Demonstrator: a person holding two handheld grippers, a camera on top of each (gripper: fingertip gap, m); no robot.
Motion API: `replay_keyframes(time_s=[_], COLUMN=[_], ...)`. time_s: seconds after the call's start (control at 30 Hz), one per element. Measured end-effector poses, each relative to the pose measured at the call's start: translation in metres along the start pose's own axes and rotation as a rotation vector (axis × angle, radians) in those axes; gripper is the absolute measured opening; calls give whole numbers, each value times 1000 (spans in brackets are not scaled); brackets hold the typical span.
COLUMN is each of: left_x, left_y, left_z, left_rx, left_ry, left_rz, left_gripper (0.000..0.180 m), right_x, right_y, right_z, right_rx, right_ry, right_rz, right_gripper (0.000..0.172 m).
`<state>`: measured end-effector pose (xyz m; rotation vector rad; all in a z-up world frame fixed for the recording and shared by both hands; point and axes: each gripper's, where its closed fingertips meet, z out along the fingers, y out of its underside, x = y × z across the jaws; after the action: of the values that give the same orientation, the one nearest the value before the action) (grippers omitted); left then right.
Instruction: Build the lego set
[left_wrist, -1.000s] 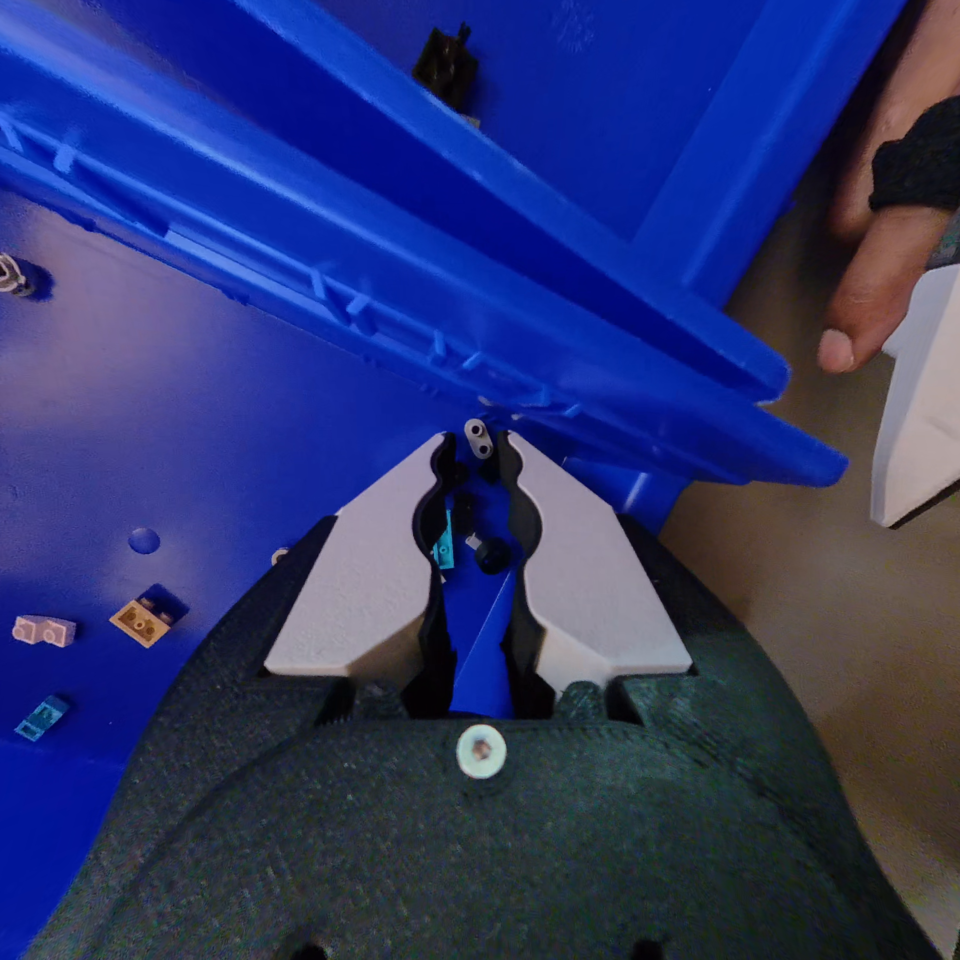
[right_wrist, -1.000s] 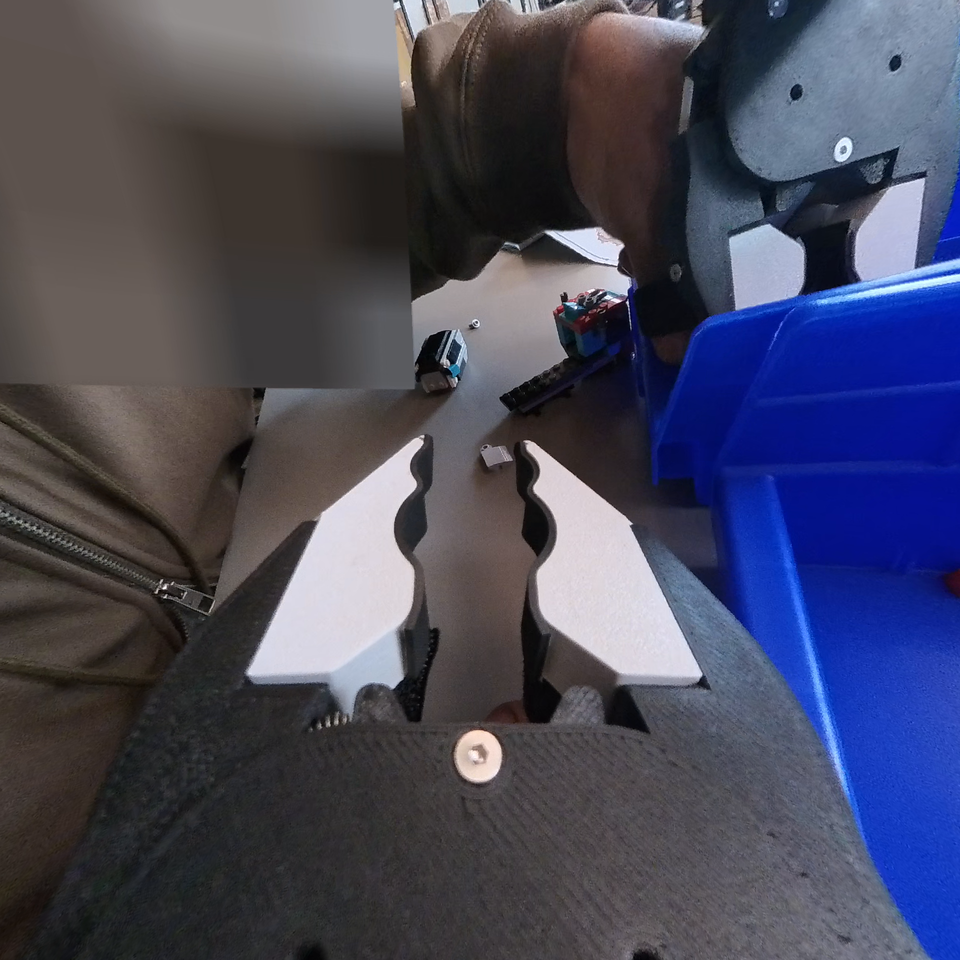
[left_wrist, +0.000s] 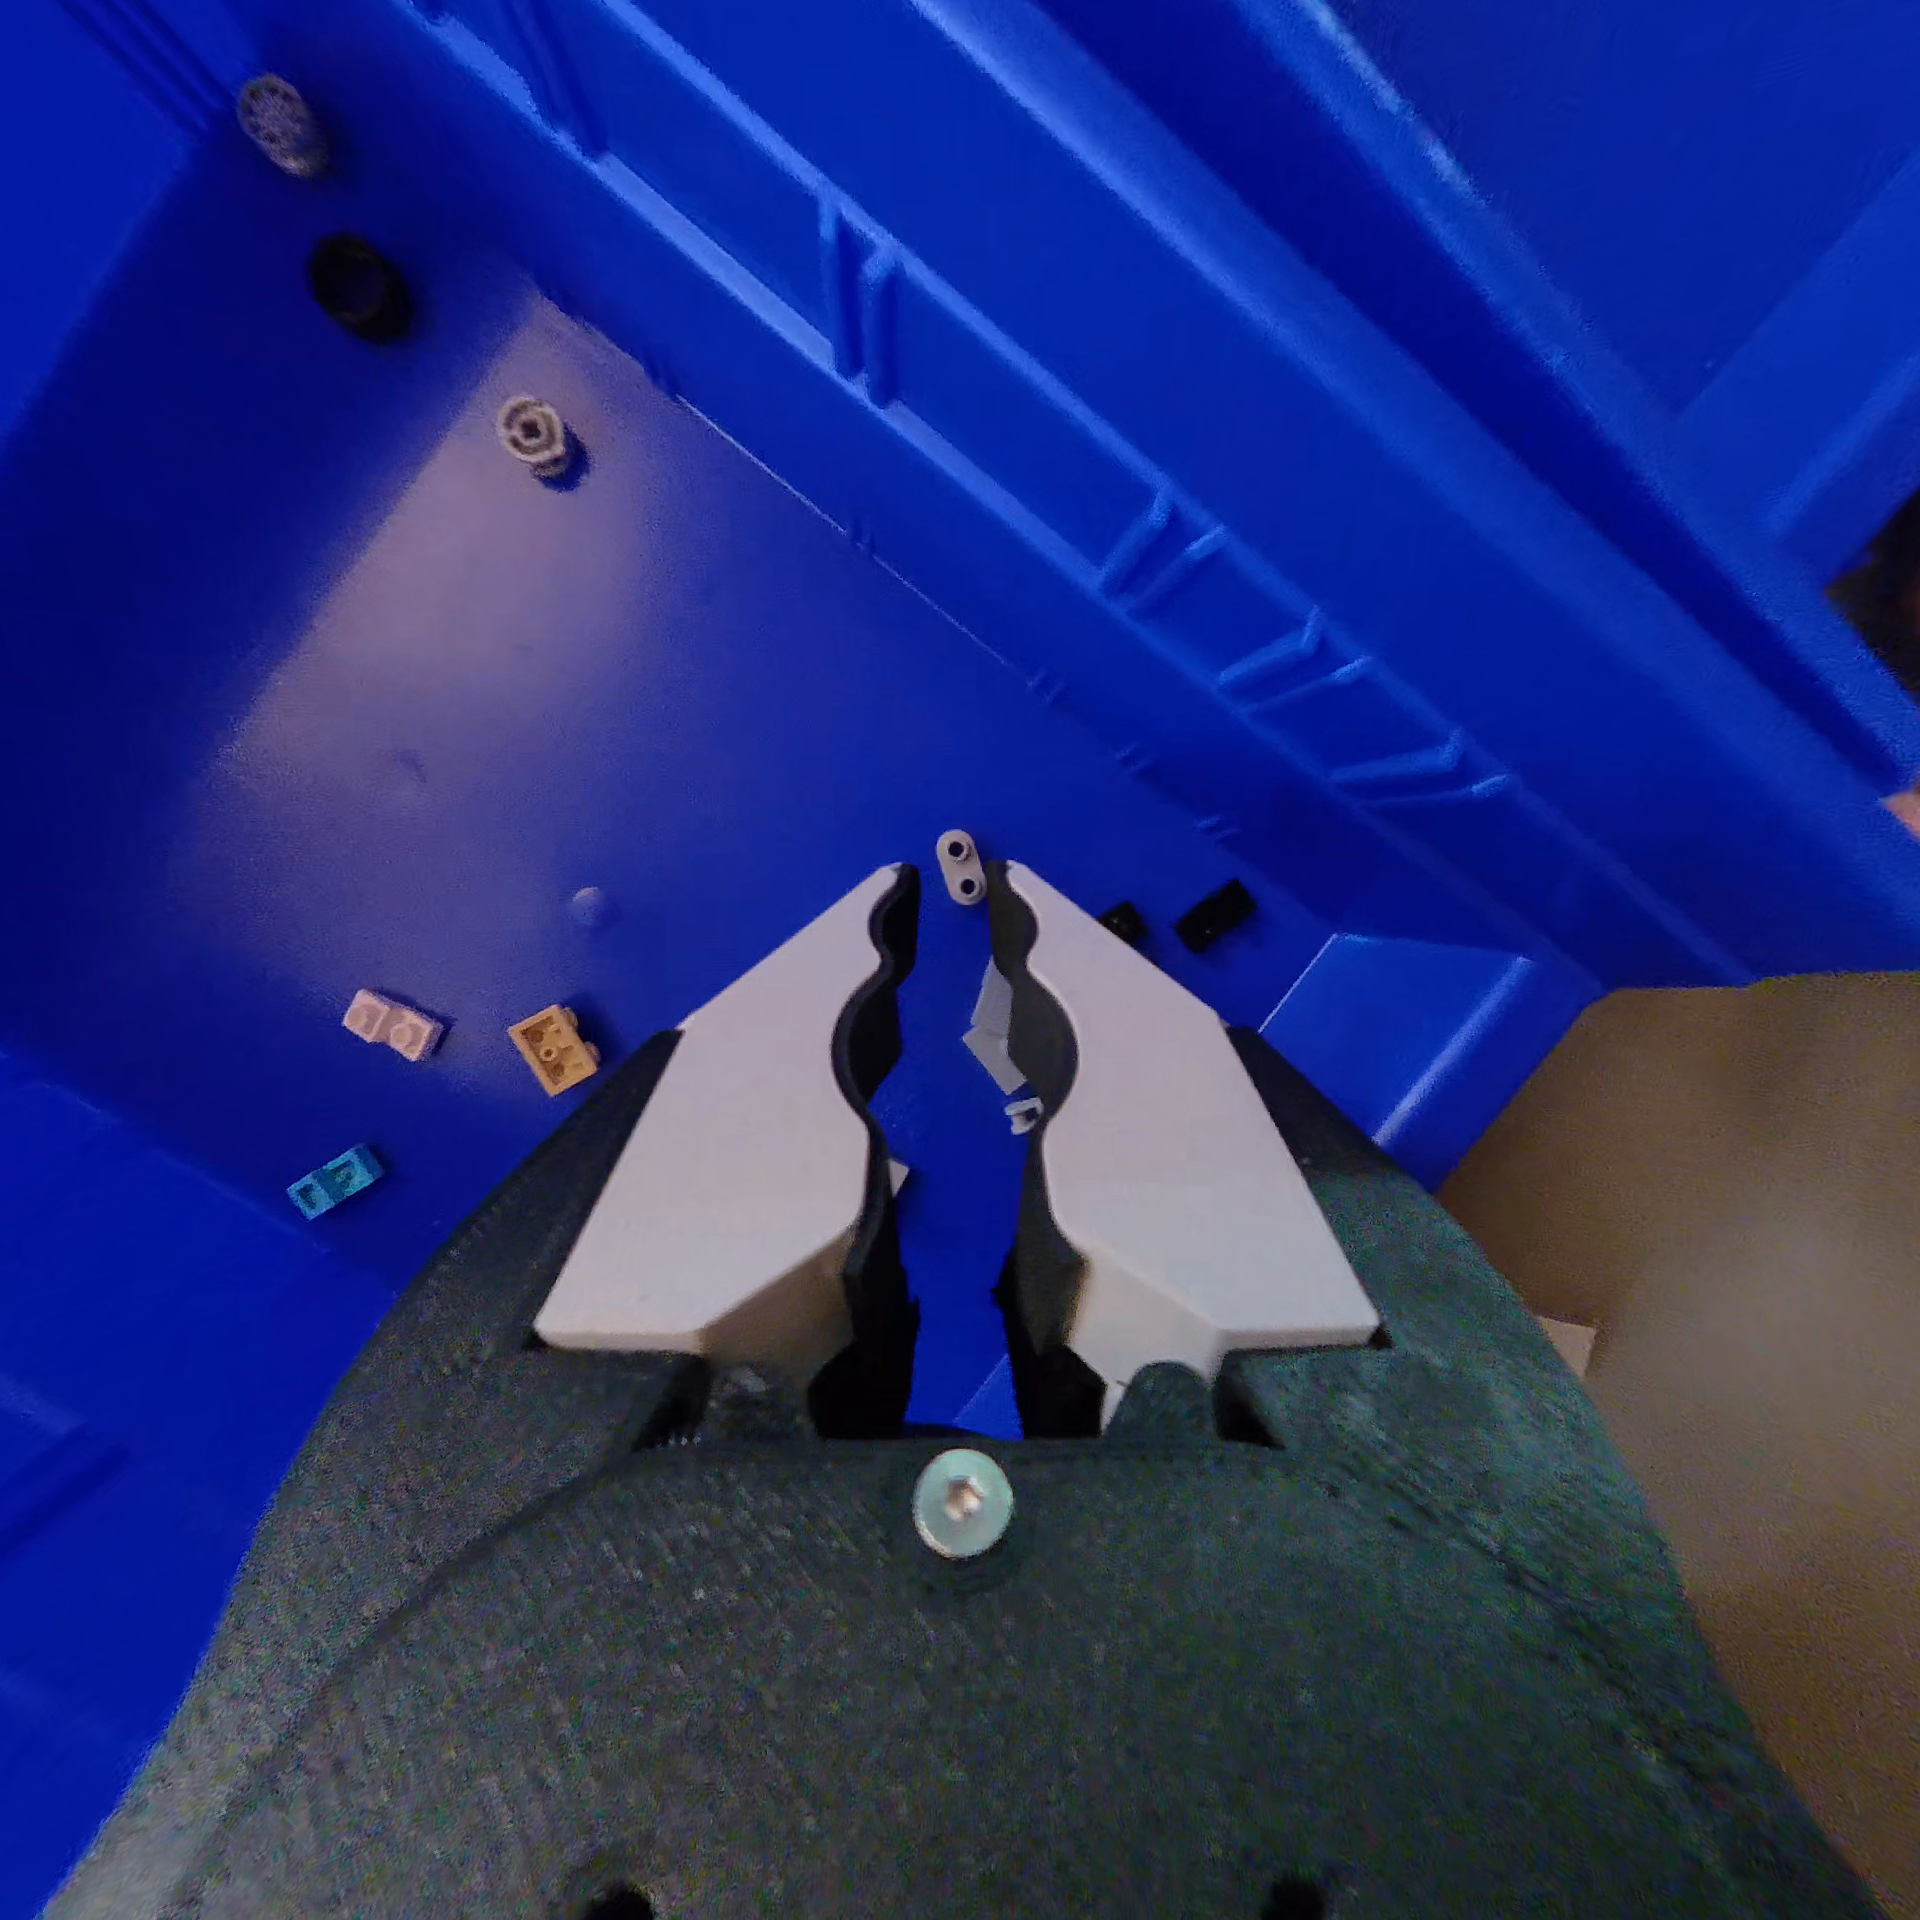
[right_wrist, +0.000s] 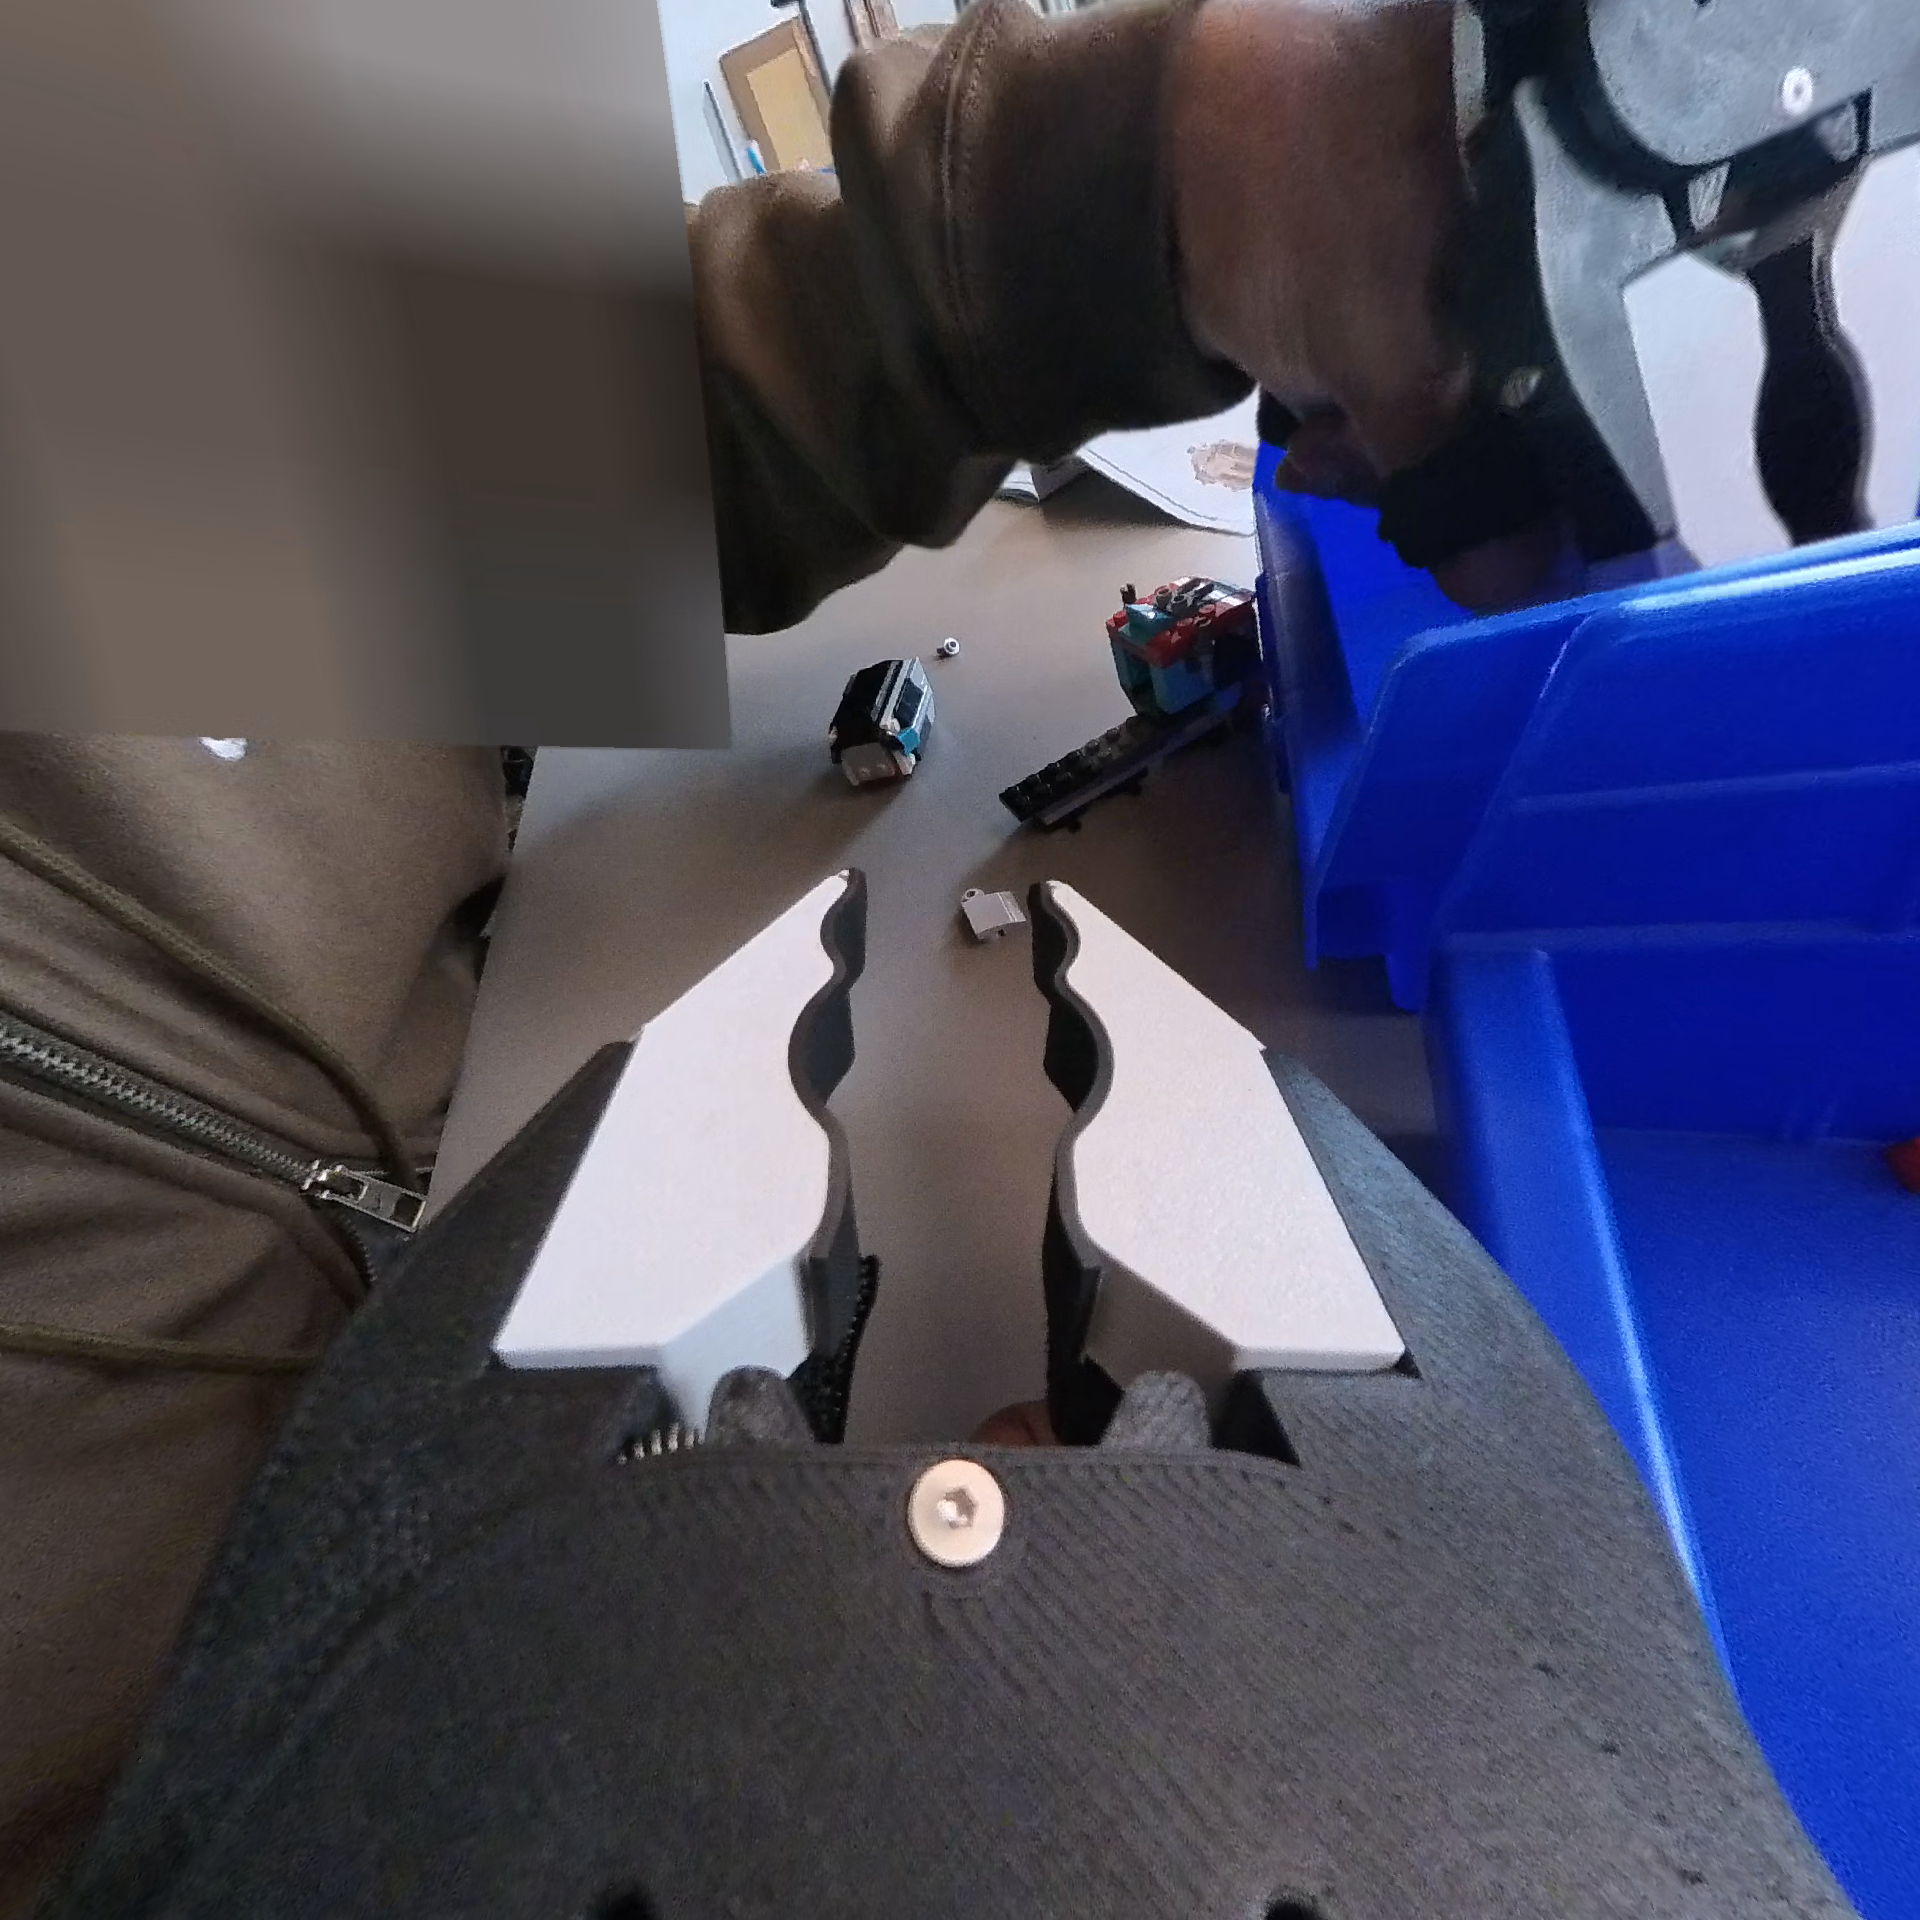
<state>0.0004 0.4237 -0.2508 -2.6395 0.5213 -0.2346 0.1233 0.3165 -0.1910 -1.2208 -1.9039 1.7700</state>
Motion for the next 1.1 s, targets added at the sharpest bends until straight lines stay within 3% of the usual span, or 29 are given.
replay_keyframes(time_s=[0.17, 0.47, 1.1], left_x=[-8, -20, -13], left_y=[-8, 6, 14], left_z=[-33, -73, -74], left_rx=[90, 140, 145], left_ry=[-45, -112, -96], left_rz=[-34, -80, -92], left_gripper=[19, 20, 19], right_x=[0, 0, 0], right_y=[0, 0, 0], right_z=[0, 0, 0], right_rx=[0, -2, -2], right_ry=[-1, 0, 1], right_rz=[3, 3, 1], right_gripper=[33, 33, 33])
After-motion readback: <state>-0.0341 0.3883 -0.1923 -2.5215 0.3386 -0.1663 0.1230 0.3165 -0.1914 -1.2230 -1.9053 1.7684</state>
